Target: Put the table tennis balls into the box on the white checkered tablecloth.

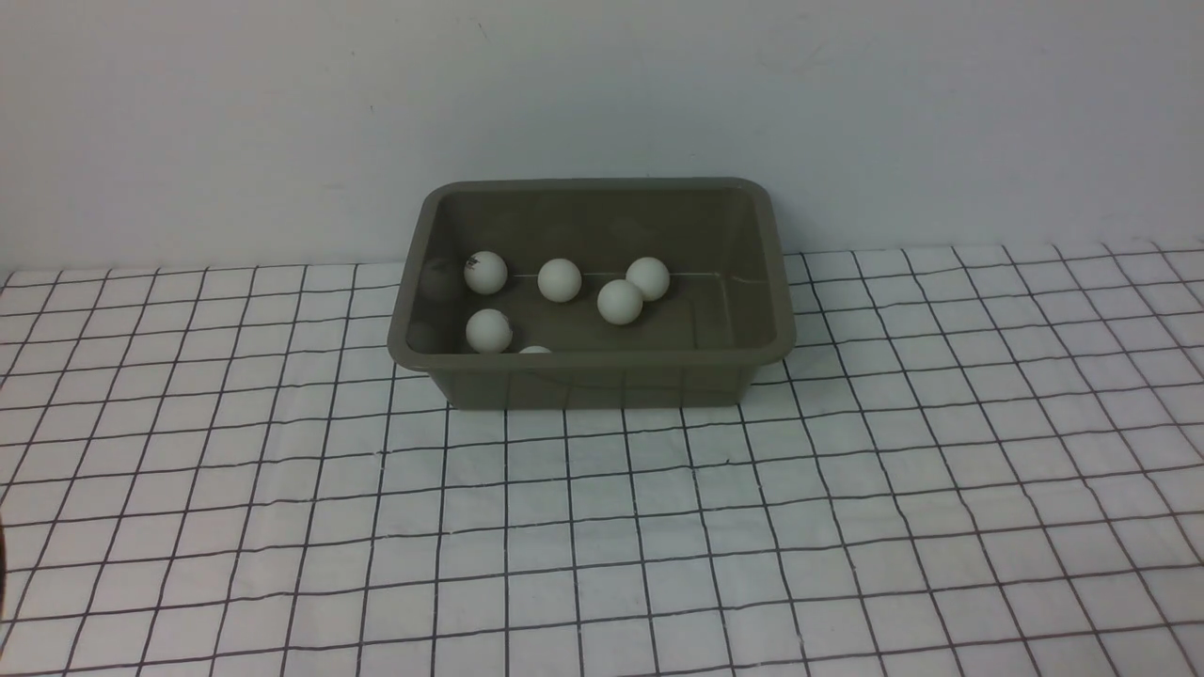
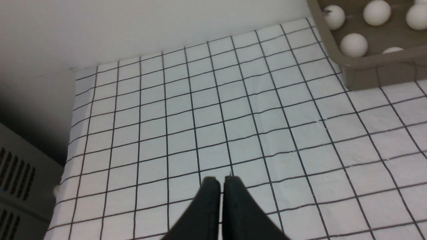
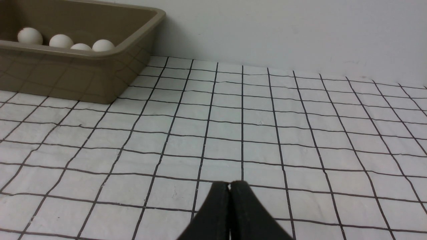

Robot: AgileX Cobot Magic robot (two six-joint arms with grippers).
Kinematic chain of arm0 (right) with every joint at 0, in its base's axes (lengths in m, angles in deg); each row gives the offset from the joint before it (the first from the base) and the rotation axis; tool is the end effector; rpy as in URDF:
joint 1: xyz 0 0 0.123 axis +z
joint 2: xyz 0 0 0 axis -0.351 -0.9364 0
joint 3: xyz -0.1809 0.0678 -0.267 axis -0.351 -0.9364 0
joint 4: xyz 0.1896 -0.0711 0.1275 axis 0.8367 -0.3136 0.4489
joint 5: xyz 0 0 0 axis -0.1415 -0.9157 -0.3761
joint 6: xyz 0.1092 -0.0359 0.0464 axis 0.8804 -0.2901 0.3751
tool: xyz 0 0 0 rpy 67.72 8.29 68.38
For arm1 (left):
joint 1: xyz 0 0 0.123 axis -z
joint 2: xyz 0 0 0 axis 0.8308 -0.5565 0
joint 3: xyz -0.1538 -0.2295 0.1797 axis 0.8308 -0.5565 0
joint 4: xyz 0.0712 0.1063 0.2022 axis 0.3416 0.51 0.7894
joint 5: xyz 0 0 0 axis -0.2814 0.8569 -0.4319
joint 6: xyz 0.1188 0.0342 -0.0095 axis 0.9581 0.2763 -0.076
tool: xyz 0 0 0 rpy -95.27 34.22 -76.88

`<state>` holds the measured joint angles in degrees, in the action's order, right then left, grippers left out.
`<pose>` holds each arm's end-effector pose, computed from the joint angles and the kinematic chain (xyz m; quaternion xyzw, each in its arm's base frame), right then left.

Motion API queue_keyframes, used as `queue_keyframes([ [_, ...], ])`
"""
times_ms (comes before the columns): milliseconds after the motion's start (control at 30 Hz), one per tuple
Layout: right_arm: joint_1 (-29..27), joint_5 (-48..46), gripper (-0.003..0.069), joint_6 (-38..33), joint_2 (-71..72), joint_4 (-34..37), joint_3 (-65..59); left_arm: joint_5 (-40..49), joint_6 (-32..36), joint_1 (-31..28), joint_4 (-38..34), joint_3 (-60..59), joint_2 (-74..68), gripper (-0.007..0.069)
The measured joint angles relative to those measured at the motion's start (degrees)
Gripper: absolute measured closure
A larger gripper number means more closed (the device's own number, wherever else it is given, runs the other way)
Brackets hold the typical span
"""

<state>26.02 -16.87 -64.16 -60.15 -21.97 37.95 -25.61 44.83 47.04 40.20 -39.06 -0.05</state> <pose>0.0258 0.0048 0.1619 -0.0746 0.8028 0.0136 0.5914 0.0610 0.0035 0.3225 0.0299 0.8528 0.0715 0.5165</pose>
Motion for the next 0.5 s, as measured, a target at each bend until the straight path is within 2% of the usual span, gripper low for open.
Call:
queue_keyframes([
  [233, 0.0, 0.0, 0.0673, 0.0, 0.0, 0.0, 0.0, -14.19, -0.34, -4.2, -3.45, -20.99, 13.2, 0.0629],
  [500, 0.0, 0.0, 0.0673, 0.0, 0.0, 0.0, 0.0, -16.42, -2.29, -4.37, -3.92, -32.17, 19.71, 0.0629],
])
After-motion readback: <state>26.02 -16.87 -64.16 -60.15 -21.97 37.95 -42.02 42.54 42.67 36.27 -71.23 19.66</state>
